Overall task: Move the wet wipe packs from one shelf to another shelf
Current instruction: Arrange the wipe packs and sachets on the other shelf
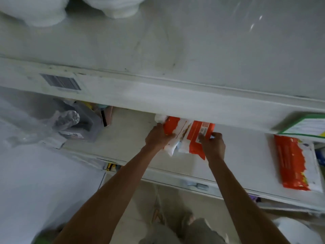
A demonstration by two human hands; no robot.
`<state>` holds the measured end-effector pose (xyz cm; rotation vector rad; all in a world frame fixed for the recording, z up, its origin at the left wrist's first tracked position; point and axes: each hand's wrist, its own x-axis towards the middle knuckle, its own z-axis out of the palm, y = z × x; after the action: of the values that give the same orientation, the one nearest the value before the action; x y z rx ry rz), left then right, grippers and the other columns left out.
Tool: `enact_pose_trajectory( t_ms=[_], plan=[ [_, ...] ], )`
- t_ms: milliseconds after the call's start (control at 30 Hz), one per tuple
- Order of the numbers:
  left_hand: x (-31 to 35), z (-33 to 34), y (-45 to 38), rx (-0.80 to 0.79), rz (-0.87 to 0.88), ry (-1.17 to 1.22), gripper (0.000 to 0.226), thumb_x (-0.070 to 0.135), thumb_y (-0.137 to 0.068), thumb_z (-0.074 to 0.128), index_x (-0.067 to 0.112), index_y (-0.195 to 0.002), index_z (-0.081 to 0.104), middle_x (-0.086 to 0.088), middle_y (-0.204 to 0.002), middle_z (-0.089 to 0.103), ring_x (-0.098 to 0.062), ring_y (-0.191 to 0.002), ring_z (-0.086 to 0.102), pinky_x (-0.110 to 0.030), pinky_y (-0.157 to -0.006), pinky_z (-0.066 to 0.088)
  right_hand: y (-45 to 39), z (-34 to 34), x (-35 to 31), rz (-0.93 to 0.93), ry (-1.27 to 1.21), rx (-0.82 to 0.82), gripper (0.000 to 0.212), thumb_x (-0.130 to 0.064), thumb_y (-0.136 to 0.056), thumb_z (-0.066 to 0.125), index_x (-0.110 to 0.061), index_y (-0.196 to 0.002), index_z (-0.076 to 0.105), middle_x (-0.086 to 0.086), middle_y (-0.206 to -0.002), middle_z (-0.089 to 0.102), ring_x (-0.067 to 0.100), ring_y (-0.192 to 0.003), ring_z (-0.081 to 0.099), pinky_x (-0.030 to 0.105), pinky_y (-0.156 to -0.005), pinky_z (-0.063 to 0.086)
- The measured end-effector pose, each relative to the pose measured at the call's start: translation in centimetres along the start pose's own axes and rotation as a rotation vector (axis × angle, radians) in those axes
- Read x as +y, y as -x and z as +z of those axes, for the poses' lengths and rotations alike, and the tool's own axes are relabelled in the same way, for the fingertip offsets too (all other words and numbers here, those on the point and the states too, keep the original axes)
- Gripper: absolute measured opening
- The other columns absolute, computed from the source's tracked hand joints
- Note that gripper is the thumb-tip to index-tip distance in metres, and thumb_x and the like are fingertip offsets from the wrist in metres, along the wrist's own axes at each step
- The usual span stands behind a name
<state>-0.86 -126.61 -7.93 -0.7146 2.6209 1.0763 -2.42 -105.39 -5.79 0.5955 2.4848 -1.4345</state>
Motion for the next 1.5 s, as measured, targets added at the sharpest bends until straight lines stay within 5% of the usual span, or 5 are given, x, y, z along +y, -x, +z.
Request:
enact_pose_trajectory(
  t_ms=[200, 467, 1067, 1300, 1500],
  plan=[
    [1.2, -0.2, 0.6, -0.08, -0.041, 0.155, 0.066, 0.055, -0.074, 0.082, 0.02, -0.127, 0.064, -0.004, -0.121, 0.073, -0.028, -0.108, 0.071, -0.038, -0.092, 0.057, -0.1, 0.0, -0.9, 0.029, -0.018, 0.039, 0.063, -0.034, -0.076, 0.087, -0.023, -0.129, 0.055, 0.007, -0.123, 0.07, 0.029, -0.105, 0.071, 0.05, -0.09, 0.061],
    [2.0, 0.6, 1.7, -0.157, -0.029, 0.404, 0.064, 0.046, -0.08, 0.081, 0.027, -0.136, 0.057, -0.002, -0.131, 0.068, -0.027, -0.12, 0.065, -0.043, -0.103, 0.051, 0.0, -1.4, -0.6, 0.11, -0.355, -0.145, 0.06, -0.02, -0.083, 0.084, -0.014, -0.136, 0.057, 0.008, -0.124, 0.069, 0.029, -0.104, 0.072, 0.041, -0.08, 0.063],
    [17.6, 12.5, 9.0, -0.27, 0.0, 0.519, 0.066, 0.044, -0.082, 0.08, 0.019, -0.139, 0.058, -0.004, -0.13, 0.069, -0.026, -0.114, 0.068, -0.044, -0.102, 0.054, -1.7, -22.6, 8.7, -0.01, -0.601, -0.056, 0.052, -0.028, -0.082, 0.086, -0.026, -0.129, 0.064, -0.002, -0.122, 0.076, 0.023, -0.108, 0.075, 0.047, -0.092, 0.06],
    [24.8, 20.6, 13.3, -0.155, -0.061, 0.527, 0.066, 0.042, -0.081, 0.081, 0.012, -0.136, 0.06, -0.006, -0.128, 0.07, -0.025, -0.107, 0.069, -0.043, -0.098, 0.056, -6.6, -32.6, 14.5, 0.098, -0.564, -0.057, 0.047, -0.021, -0.085, 0.083, -0.02, -0.126, 0.059, 0.0, -0.1, 0.072, 0.018, -0.085, 0.073, 0.036, -0.071, 0.06],
    [28.7, 22.6, 14.4, -0.052, -0.071, 0.551, 0.057, 0.045, -0.088, 0.074, 0.016, -0.133, 0.056, -0.002, -0.118, 0.067, -0.023, -0.105, 0.066, -0.038, -0.094, 0.054, -9.6, -35.1, 16.2, 0.045, -0.399, -0.116, 0.058, -0.038, -0.084, 0.083, -0.018, -0.134, 0.061, 0.004, -0.119, 0.073, 0.024, -0.101, 0.074, 0.05, -0.092, 0.061]
  ],
)
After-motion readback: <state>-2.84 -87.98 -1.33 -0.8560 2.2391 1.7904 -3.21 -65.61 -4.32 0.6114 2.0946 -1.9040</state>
